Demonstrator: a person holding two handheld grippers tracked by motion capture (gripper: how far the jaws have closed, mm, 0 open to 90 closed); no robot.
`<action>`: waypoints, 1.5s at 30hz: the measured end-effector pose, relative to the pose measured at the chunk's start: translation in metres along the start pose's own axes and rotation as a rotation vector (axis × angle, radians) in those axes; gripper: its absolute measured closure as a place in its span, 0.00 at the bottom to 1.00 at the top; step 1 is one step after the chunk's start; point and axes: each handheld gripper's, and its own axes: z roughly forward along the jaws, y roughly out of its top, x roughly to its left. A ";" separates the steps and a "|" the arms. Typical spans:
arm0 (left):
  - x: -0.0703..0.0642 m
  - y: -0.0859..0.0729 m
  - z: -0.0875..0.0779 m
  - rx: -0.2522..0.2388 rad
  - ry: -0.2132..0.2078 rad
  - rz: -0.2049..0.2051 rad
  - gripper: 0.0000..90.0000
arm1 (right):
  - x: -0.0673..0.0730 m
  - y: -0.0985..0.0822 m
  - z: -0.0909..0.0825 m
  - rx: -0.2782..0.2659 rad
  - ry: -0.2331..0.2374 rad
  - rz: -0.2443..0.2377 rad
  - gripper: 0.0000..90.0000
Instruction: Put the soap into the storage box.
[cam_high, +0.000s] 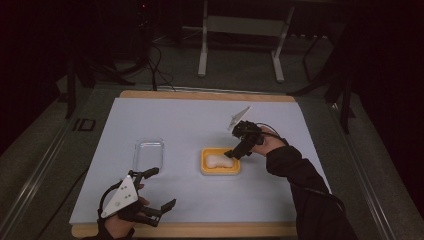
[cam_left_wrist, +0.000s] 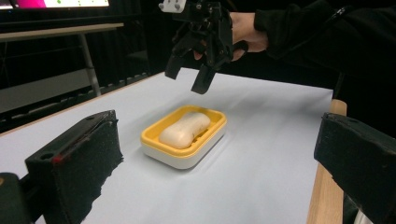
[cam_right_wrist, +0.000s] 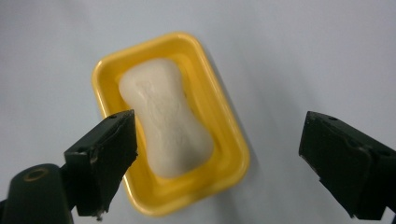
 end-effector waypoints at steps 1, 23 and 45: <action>0.000 0.000 0.000 0.000 -0.001 0.000 0.01 | 0.000 -0.002 -0.001 -0.002 -0.008 0.005 0.12; -0.001 0.000 0.000 0.001 -0.006 0.000 0.01 | 0.013 -0.046 -0.014 -0.070 -0.103 0.198 0.14; -0.001 0.000 0.000 0.002 -0.005 0.000 0.01 | 0.034 -0.098 -0.030 -0.161 -0.215 0.351 0.13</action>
